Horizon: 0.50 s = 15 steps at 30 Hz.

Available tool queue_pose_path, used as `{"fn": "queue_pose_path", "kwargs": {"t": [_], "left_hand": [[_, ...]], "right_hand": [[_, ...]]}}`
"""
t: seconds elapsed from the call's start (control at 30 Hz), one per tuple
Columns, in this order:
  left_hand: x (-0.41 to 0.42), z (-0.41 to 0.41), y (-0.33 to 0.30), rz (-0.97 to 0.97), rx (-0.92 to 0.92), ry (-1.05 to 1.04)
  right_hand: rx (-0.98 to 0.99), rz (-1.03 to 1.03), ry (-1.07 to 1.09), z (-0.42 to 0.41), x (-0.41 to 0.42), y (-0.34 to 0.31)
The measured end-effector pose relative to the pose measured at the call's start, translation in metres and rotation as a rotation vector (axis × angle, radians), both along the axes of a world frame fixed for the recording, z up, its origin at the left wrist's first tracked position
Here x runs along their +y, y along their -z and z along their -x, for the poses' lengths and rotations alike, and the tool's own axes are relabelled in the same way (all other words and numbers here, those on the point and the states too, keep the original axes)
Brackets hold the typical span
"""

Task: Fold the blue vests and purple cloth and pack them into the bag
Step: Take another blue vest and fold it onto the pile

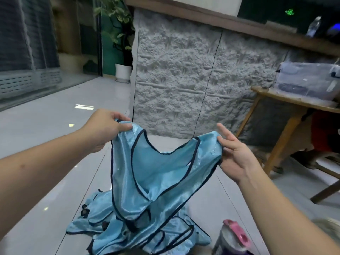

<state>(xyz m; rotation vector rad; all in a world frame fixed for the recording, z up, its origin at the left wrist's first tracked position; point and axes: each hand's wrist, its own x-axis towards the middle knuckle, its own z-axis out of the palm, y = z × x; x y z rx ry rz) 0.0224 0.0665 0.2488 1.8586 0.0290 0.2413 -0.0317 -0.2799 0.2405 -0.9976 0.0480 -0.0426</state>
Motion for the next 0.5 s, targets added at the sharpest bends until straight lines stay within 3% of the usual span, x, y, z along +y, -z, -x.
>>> {"fn": "queue_pose_path", "kwargs": {"t": [0.17,0.37,0.43,0.5], "left_hand": [[0.011,0.009,-0.032,-0.015,0.13,0.016],[0.002,0.031,-0.1,0.562,0.203,0.287],[0.001,0.032,-0.129,0.543,0.134,0.364],[-0.003,0.034,-0.15,0.306,0.049,0.312]], "right_hand": [[-0.097,0.002,-0.014,0.019,0.004,-0.048],[-0.128,0.107,-0.006,0.023,0.017,-0.103],[-0.15,0.109,0.018,0.016,0.014,-0.126],[-0.205,0.085,0.069,0.011,0.011,-0.148]]}}
